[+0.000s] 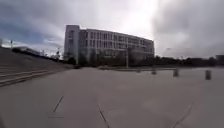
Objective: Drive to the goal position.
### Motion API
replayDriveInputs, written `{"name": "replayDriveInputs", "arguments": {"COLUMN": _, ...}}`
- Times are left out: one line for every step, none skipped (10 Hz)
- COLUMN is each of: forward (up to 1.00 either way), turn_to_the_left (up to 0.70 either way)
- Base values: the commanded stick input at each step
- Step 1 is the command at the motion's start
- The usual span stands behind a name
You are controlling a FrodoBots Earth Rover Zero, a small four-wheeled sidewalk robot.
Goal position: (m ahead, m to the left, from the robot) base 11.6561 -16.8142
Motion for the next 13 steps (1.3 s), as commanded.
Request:
{"name": "replayDriveInputs", "arguments": {"forward": 0.70, "turn_to_the_left": -0.30}}
{"name": "replayDriveInputs", "arguments": {"forward": 0.70, "turn_to_the_left": -0.30}}
{"name": "replayDriveInputs", "arguments": {"forward": 0.70, "turn_to_the_left": -0.29}}
{"name": "replayDriveInputs", "arguments": {"forward": 0.70, "turn_to_the_left": -0.19}}
{"name": "replayDriveInputs", "arguments": {"forward": 0.70, "turn_to_the_left": -0.08}}
{"name": "replayDriveInputs", "arguments": {"forward": 0.70, "turn_to_the_left": 0.00}}
{"name": "replayDriveInputs", "arguments": {"forward": 0.70, "turn_to_the_left": 0.00}}
{"name": "replayDriveInputs", "arguments": {"forward": 0.70, "turn_to_the_left": 0.00}}
{"name": "replayDriveInputs", "arguments": {"forward": 0.70, "turn_to_the_left": 0.00}}
{"name": "replayDriveInputs", "arguments": {"forward": 0.70, "turn_to_the_left": 0.00}}
{"name": "replayDriveInputs", "arguments": {"forward": 0.70, "turn_to_the_left": 0.00}}
{"name": "replayDriveInputs", "arguments": {"forward": 0.70, "turn_to_the_left": 0.00}}
{"name": "replayDriveInputs", "arguments": {"forward": 0.70, "turn_to_the_left": 0.00}}
